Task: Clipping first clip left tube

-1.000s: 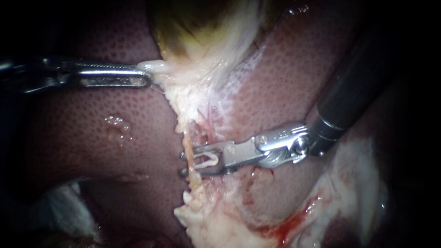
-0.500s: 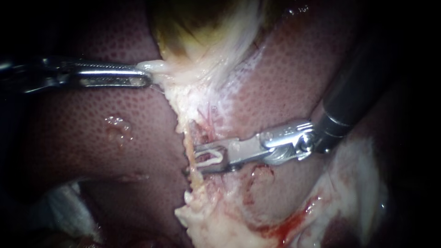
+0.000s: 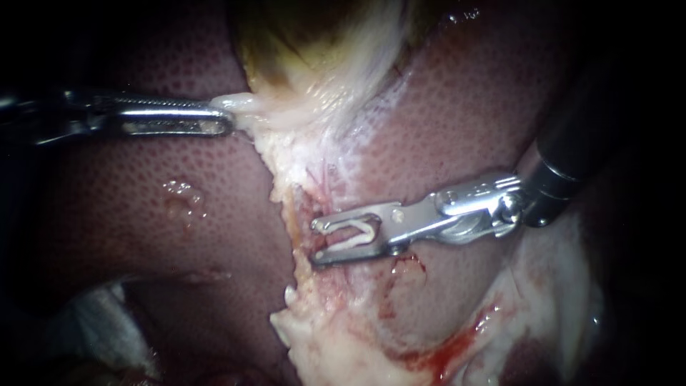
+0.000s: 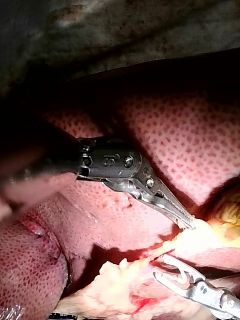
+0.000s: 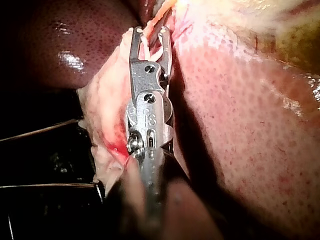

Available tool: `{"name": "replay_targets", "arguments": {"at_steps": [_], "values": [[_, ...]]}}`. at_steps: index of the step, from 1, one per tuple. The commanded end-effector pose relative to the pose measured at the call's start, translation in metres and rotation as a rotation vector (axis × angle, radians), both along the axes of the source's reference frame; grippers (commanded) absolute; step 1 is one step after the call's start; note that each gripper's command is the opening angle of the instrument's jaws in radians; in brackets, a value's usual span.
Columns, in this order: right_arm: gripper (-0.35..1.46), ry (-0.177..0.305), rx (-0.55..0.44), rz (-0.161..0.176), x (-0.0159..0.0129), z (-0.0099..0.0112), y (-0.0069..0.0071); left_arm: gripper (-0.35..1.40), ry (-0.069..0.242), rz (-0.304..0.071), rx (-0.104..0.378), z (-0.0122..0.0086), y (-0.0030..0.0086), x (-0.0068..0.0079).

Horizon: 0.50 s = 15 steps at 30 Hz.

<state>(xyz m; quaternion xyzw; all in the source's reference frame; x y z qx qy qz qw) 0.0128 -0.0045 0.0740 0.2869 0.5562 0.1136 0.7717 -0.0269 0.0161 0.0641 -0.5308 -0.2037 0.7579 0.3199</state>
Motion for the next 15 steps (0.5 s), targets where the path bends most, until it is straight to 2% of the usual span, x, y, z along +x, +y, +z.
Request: {"name": "replay_targets", "arguments": {"at_steps": [1, 9, 15], "values": [[0.21, 0.001, 0.000, 0.000, 0.0002, 0.0000, -0.0002, -0.35, 0.000, -0.001, 0.000, 0.0000, 0.0000, 0.0000], [0.25, 0.002, -0.007, -0.003, 0.0013, 0.0009, -0.0011, -0.35, 0.001, -0.001, 0.000, -0.0001, 0.0000, 0.0000], [0.28, 0.010, -0.019, -0.017, 0.0024, 0.0028, -0.0023, -0.35, 0.001, -0.002, 0.000, -0.0003, -0.0002, -0.0002]]}}
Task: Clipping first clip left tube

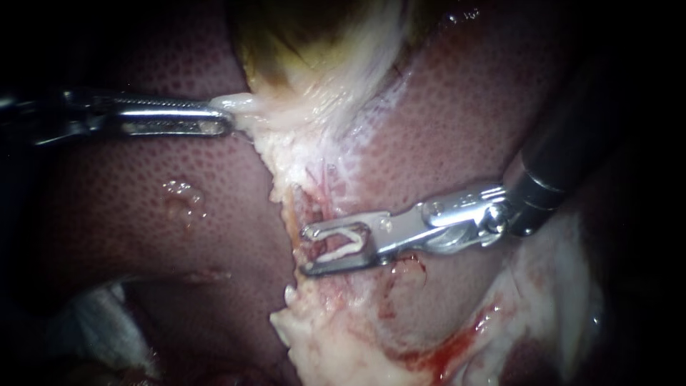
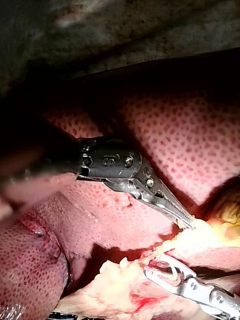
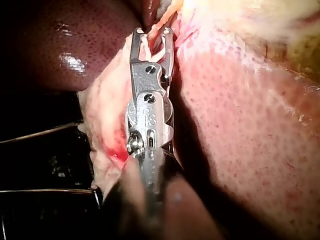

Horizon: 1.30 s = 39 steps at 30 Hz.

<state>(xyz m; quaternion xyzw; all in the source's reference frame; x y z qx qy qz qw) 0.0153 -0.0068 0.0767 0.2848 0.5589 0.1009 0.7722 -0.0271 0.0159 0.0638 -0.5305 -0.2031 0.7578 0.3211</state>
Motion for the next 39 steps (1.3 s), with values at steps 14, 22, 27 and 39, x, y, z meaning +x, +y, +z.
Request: {"name": "replay_targets", "arguments": {"at_steps": [14, 22, 27, 39], "values": [[0.26, 0.046, 0.101, -0.017, 0.0030, 0.0019, -0.0027, -0.35, 0.001, -0.001, -0.001, -0.0001, -0.0001, -0.0002], [0.25, 0.058, 0.119, -0.021, 0.0036, 0.0023, -0.0030, -0.35, 0.002, -0.001, -0.001, -0.0001, -0.0001, -0.0003], [0.25, 0.059, 0.124, -0.020, 0.0039, 0.0024, -0.0031, -0.35, 0.002, -0.002, -0.001, -0.0001, -0.0001, -0.0004], [0.25, 0.061, 0.140, -0.029, 0.0046, 0.0031, -0.0041, -0.35, 0.002, -0.002, -0.001, -0.0001, -0.0001, -0.0004]]}}
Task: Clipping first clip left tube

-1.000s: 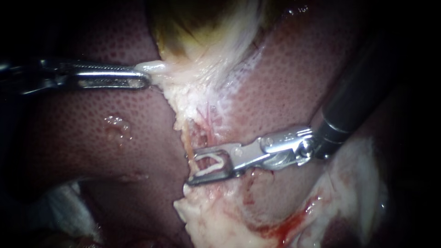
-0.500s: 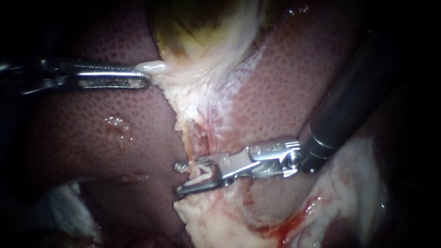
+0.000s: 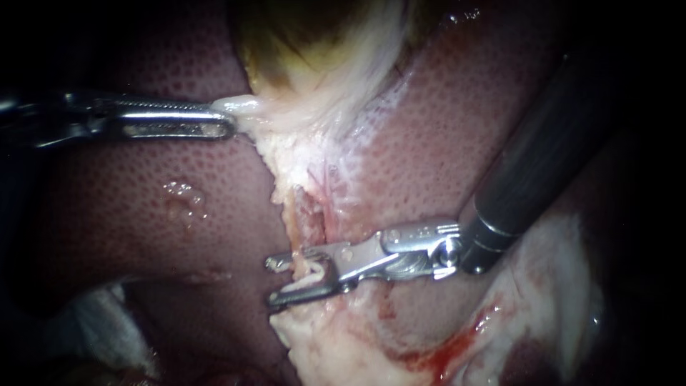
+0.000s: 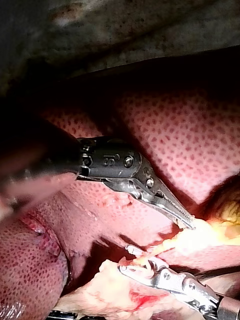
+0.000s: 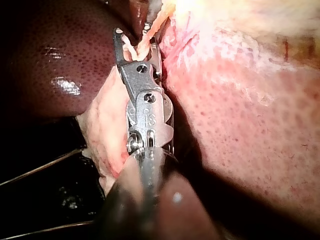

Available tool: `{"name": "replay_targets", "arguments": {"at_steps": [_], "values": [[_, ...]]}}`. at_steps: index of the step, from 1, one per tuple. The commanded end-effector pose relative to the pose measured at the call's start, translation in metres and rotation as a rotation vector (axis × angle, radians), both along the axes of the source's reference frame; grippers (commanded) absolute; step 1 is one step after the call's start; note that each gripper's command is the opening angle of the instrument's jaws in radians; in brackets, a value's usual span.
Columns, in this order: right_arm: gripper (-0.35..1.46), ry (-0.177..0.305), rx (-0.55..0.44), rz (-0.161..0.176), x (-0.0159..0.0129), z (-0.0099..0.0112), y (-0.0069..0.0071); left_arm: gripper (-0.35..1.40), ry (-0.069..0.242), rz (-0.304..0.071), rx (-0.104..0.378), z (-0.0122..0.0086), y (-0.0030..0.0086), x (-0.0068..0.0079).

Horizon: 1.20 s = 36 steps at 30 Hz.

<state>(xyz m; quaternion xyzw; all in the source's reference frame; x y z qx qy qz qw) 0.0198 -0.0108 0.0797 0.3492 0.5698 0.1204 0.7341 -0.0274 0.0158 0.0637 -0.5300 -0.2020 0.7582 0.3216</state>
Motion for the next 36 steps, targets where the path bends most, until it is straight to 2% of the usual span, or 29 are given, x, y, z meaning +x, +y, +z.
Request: {"name": "replay_targets", "arguments": {"at_steps": [1, 13, 14, 16, 17, 23, 36], "values": [[0.25, -0.002, 0.003, -0.002, 0.0001, 0.0001, -0.0002, -0.35, 0.000, 0.000, 0.000, 0.0000, 0.0000, 0.0000], [0.23, -0.001, 0.001, -0.003, 0.0003, 0.0003, -0.0004, -0.35, 0.000, 0.000, 0.000, 0.0000, 0.0000, 0.0000], [0.11, -0.003, 0.012, 0.000, 0.0003, 0.0003, -0.0004, -0.35, 0.000, 0.000, 0.000, 0.0000, 0.0000, 0.0000], [-0.31, -0.024, 0.093, -0.013, -0.0003, 0.0003, -0.0006, -0.35, 0.000, 0.000, 0.000, 0.0000, 0.0000, 0.0000], [-0.35, -0.035, 0.114, -0.013, -0.0003, 0.0003, -0.0006, -0.35, 0.000, 0.000, 0.000, 0.0000, 0.0000, 0.0000], [-0.35, -0.025, 0.129, -0.039, -0.0003, 0.0004, -0.0005, -0.35, 0.000, 0.000, 0.000, 0.0000, 0.0000, -0.0001], [-0.35, -0.024, 0.129, -0.040, -0.0004, 0.0005, -0.0005, -0.35, 0.000, 0.000, 0.000, 0.0001, 0.0001, 0.0000]]}}
